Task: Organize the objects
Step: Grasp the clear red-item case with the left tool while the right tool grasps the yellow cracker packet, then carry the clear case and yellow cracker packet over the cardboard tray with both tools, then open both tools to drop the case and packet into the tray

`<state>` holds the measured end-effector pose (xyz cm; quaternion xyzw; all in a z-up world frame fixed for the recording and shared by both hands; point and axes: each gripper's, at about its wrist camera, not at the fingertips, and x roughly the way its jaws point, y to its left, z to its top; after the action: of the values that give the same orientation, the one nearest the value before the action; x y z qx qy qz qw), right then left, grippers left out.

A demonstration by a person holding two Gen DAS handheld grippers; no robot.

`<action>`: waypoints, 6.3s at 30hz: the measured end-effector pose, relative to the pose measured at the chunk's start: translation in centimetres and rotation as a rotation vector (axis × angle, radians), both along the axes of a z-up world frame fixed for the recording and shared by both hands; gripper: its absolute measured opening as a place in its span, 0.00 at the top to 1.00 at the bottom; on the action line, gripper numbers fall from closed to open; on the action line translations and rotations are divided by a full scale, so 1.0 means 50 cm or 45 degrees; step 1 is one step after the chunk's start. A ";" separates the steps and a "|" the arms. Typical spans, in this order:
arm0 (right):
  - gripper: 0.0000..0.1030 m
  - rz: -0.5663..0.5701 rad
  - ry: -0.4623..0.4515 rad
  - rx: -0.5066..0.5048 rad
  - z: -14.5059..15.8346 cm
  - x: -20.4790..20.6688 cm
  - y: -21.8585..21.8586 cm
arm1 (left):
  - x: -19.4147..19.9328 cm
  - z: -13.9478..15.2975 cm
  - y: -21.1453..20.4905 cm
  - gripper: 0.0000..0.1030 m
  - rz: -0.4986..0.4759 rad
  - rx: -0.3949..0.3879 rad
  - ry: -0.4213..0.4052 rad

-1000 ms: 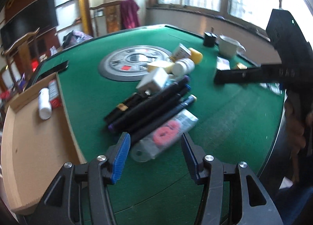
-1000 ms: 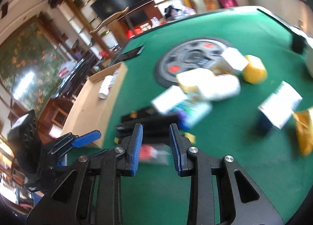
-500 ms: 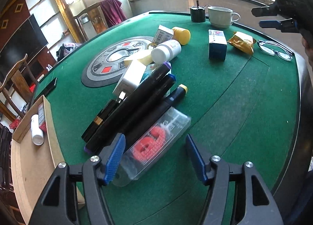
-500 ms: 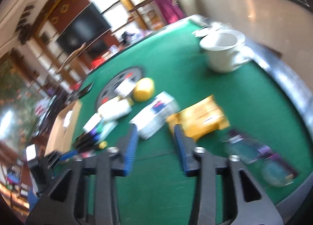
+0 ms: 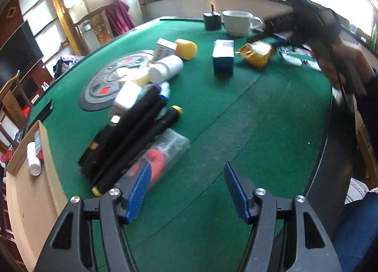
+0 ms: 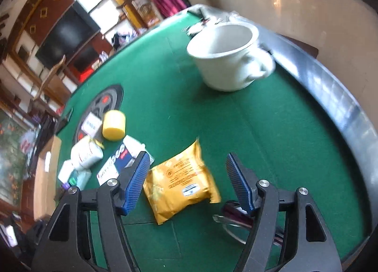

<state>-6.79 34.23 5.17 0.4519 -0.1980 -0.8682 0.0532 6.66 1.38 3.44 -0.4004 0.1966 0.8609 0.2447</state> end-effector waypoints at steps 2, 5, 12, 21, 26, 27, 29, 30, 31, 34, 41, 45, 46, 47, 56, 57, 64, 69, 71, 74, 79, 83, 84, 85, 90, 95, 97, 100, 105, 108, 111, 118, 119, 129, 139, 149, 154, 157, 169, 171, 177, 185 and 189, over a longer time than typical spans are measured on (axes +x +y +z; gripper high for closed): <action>0.34 0.115 -0.019 -0.027 -0.002 0.016 -0.041 | -0.005 0.011 -0.022 0.37 0.021 0.020 0.014; 0.34 0.404 -0.034 -0.081 0.007 0.062 -0.122 | -0.022 0.017 -0.047 0.37 0.052 0.033 0.018; 0.34 0.400 0.048 -0.024 0.047 0.109 -0.132 | -0.077 -0.027 -0.045 0.37 -0.015 -0.028 -0.066; 0.34 0.370 0.049 -0.030 0.043 0.108 -0.135 | -0.054 -0.027 -0.013 0.39 -0.141 -0.047 -0.114; 0.34 0.346 0.036 -0.043 0.035 0.101 -0.128 | -0.033 -0.028 -0.004 0.37 -0.179 0.012 -0.163; 0.34 0.346 0.038 -0.047 0.034 0.101 -0.127 | -0.042 -0.026 -0.010 0.37 -0.142 0.003 -0.148; 0.34 0.343 0.040 -0.043 0.036 0.103 -0.128 | -0.071 -0.024 -0.028 0.37 -0.060 0.035 -0.191; 0.34 0.343 0.043 -0.042 0.037 0.104 -0.129 | -0.080 -0.024 -0.036 0.37 -0.032 0.063 -0.220; 0.34 0.346 0.044 -0.040 0.038 0.105 -0.130 | -0.086 -0.023 -0.040 0.37 -0.004 0.086 -0.243; 0.34 0.328 0.043 -0.006 0.039 0.103 -0.134 | -0.081 -0.029 -0.021 0.37 0.016 0.081 -0.248; 0.34 0.240 -0.011 0.022 0.028 0.073 -0.135 | -0.065 -0.030 0.030 0.64 0.146 0.004 -0.100; 0.34 0.135 -0.072 -0.088 0.018 0.051 -0.132 | -0.052 -0.031 0.043 0.67 0.188 -0.037 -0.036; 0.34 0.110 -0.098 -0.084 0.015 0.044 -0.137 | -0.050 -0.032 0.045 0.67 0.194 -0.045 -0.026; 0.34 0.084 -0.129 -0.080 0.010 0.035 -0.144 | -0.049 -0.031 0.046 0.68 0.202 -0.050 -0.019; 0.53 0.046 -0.122 0.280 -0.013 -0.004 -0.225 | -0.042 -0.032 0.040 0.74 0.227 -0.005 -0.001; 0.57 0.057 -0.104 0.290 -0.013 0.003 -0.224 | -0.046 -0.031 0.032 0.74 0.229 0.025 -0.025; 0.58 0.077 -0.021 0.143 0.002 0.060 -0.192 | -0.043 -0.011 -0.012 0.74 0.248 0.211 -0.104; 0.58 0.147 0.070 0.075 0.031 0.095 -0.208 | -0.043 0.012 -0.042 0.74 0.293 0.272 -0.093; 0.58 0.195 0.098 0.073 0.044 0.107 -0.231 | -0.041 0.021 -0.056 0.74 0.312 0.293 -0.083; 0.58 0.259 0.109 0.071 0.051 0.113 -0.264 | -0.039 0.036 -0.078 0.74 0.335 0.319 -0.062; 0.58 0.345 0.104 0.056 0.059 0.113 -0.318 | -0.036 0.058 -0.121 0.74 0.382 0.363 -0.030; 0.57 0.409 0.103 0.059 0.070 0.108 -0.367 | -0.032 0.076 -0.157 0.74 0.414 0.406 -0.003; 0.57 0.422 0.103 0.059 0.072 0.107 -0.377 | -0.033 0.081 -0.168 0.74 0.423 0.416 0.003; 0.57 0.439 0.102 0.061 0.075 0.105 -0.389 | -0.033 0.085 -0.178 0.74 0.435 0.424 0.011; 0.57 0.530 0.107 0.070 0.095 0.100 -0.463 | -0.036 0.104 -0.237 0.74 0.511 0.454 0.041; 0.57 0.613 0.107 0.066 0.118 0.091 -0.536 | -0.041 0.116 -0.293 0.74 0.570 0.473 0.062; 0.57 0.643 0.105 0.065 0.126 0.084 -0.570 | -0.045 0.116 -0.319 0.74 0.594 0.477 0.062; 0.57 0.684 0.103 0.063 0.137 0.069 -0.613 | -0.056 0.117 -0.360 0.74 0.639 0.491 0.057; 0.57 0.735 0.092 0.060 0.159 0.028 -0.691 | -0.082 0.122 -0.420 0.74 0.708 0.492 0.046; 0.57 0.754 0.079 0.054 0.173 -0.009 -0.736 | -0.110 0.123 -0.450 0.74 0.740 0.484 0.015; 0.57 0.754 0.079 0.050 0.192 -0.051 -0.775 | -0.135 0.123 -0.476 0.74 0.768 0.447 0.018; 0.57 0.765 0.039 0.021 0.198 -0.163 -0.873 | -0.225 0.086 -0.549 0.74 0.878 0.505 -0.080; 0.57 0.768 0.031 0.001 0.192 -0.178 -0.888 | -0.240 0.076 -0.560 0.74 0.900 0.527 -0.102; 0.57 0.834 -0.048 -0.010 0.107 -0.275 -1.032 | -0.275 0.018 -0.578 0.74 0.976 0.583 -0.172; 0.57 0.848 -0.072 0.005 0.055 -0.309 -1.082 | -0.285 0.012 -0.571 0.74 0.977 0.578 -0.187; 0.57 0.828 -0.072 0.000 0.021 -0.314 -1.084 | -0.288 0.008 -0.573 0.74 0.985 0.587 -0.203; 0.56 0.830 -0.060 0.011 0.022 -0.309 -1.082 | -0.286 0.008 -0.571 0.73 0.983 0.595 -0.207; 0.56 0.830 -0.056 0.021 0.026 -0.308 -1.081 | -0.285 0.008 -0.570 0.73 0.981 0.598 -0.208; 0.55 0.823 -0.040 -0.049 0.057 -0.299 -1.049 | -0.267 0.020 -0.583 0.73 1.001 0.630 -0.199; 0.55 0.810 -0.037 -0.091 0.064 -0.295 -1.030 | -0.261 0.023 -0.585 0.73 1.004 0.635 -0.195; 0.55 0.765 -0.065 -0.176 0.062 -0.284 -0.968 | -0.249 0.028 -0.584 0.73 1.012 0.640 -0.193; 0.55 0.731 -0.069 -0.321 0.056 -0.236 -0.856 | -0.215 0.063 -0.522 0.72 0.926 0.623 -0.126; 0.55 0.728 -0.054 -0.387 0.053 -0.190 -0.770 | -0.177 0.072 -0.446 0.69 0.807 0.608 -0.101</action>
<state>-16.26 -4.26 7.83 0.4941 -0.1914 -0.7689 0.3577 -2.18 -20.93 7.02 -0.4061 -0.1519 0.8991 0.0603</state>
